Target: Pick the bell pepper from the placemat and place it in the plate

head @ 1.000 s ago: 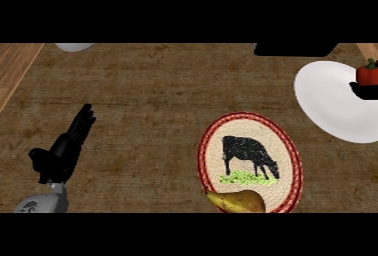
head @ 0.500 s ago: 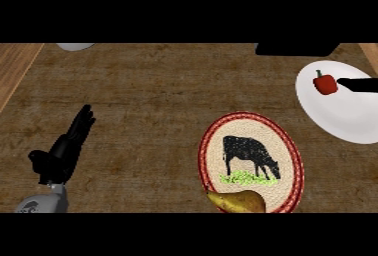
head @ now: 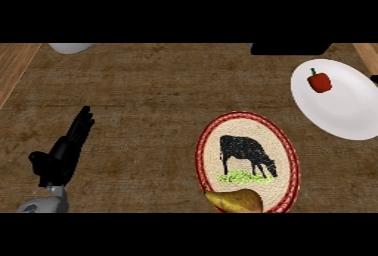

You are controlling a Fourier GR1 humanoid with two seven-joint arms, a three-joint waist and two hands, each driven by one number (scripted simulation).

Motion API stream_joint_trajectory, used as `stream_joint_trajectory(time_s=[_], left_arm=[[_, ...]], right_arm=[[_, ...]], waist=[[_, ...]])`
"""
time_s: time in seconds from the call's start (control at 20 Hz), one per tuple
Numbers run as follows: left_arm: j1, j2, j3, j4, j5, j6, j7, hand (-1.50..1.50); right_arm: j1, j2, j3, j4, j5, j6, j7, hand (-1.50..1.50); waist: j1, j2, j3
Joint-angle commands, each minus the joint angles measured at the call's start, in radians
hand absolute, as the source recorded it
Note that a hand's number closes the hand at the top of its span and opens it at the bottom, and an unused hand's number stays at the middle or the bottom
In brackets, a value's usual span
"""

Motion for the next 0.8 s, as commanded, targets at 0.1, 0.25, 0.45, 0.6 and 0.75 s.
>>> stream_joint_trajectory(time_s=[0.1,0.25,0.45,0.6,0.75], left_arm=[[-0.014,0.016,0.025,0.035,0.008,-0.013,-0.031,0.00],[0.012,0.005,0.007,-0.042,0.007,-0.004,0.040,0.00],[-0.030,0.007,0.013,0.024,0.006,-0.022,-0.002,0.00],[-0.022,0.022,0.035,0.026,0.012,-0.021,-0.004,0.00],[-0.072,0.010,0.030,0.078,-0.001,-0.010,-0.004,0.00]], right_arm=[[0.166,-0.081,-0.131,0.001,-0.174,0.201,-0.164,-1.50],[0.259,-0.136,-0.142,0.041,-0.202,0.315,-0.219,-1.50],[0.303,-0.176,-0.140,0.111,-0.224,0.387,-0.334,-1.50],[0.398,-0.211,-0.141,0.139,-0.231,0.481,-0.405,-1.50],[0.400,-0.246,-0.122,0.202,-0.221,0.470,-0.432,-1.50]], waist=[[-0.012,-0.001,-0.001],[-0.005,-0.002,0.000],[0.001,0.001,0.000],[-0.003,0.000,0.000],[0.002,0.003,0.001]])
